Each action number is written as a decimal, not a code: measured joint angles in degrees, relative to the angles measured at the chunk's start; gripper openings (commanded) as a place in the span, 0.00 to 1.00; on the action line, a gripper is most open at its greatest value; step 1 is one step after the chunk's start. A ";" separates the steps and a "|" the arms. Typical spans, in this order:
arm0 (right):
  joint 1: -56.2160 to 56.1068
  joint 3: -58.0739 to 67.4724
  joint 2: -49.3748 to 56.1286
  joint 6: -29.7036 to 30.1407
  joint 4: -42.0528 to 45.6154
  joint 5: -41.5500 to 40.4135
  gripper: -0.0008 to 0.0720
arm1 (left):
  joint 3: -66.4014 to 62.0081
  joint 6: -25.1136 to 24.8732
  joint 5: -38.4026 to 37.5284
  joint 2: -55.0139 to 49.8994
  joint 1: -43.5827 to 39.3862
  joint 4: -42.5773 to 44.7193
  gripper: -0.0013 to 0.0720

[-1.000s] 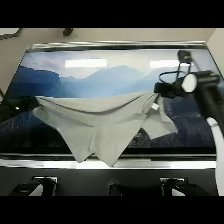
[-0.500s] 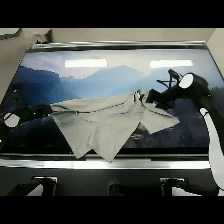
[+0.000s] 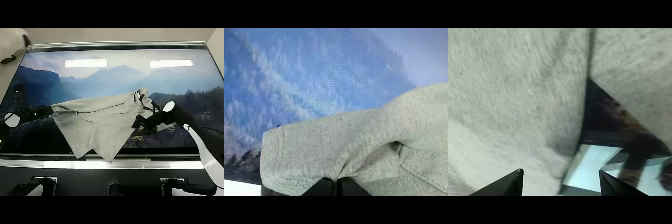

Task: Fold the shirts.

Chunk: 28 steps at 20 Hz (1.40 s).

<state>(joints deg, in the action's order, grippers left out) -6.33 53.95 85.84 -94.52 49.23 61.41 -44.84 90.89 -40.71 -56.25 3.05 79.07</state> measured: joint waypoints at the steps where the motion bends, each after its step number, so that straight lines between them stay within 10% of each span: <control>1: -1.05 -0.61 0.68 0.04 -2.56 -2.05 0.32 | -0.07 -0.02 -0.37 0.02 0.00 -0.02 0.07; 3: -2.19 -0.96 1.46 0.04 -6.34 -5.11 0.08 | -0.15 -0.02 -0.98 0.04 0.00 -0.02 0.07; 7: -1.84 6.69 -1.05 3.80 -6.69 -4.52 0.08 | -4.92 -1.01 -3.72 0.31 0.20 -0.02 0.07; 16: 4.00 46.88 -30.49 10.45 23.45 -5.64 0.08 | -49.33 -3.45 -8.90 6.38 0.81 0.46 0.07; 28: 4.68 54.34 -42.49 -1.42 43.06 -8.50 0.08 | -65.83 -0.09 -12.57 9.73 0.74 0.48 0.07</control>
<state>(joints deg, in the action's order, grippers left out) -1.65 108.29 43.35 -95.94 92.29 52.90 -110.67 90.80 -53.28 -46.52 3.79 79.55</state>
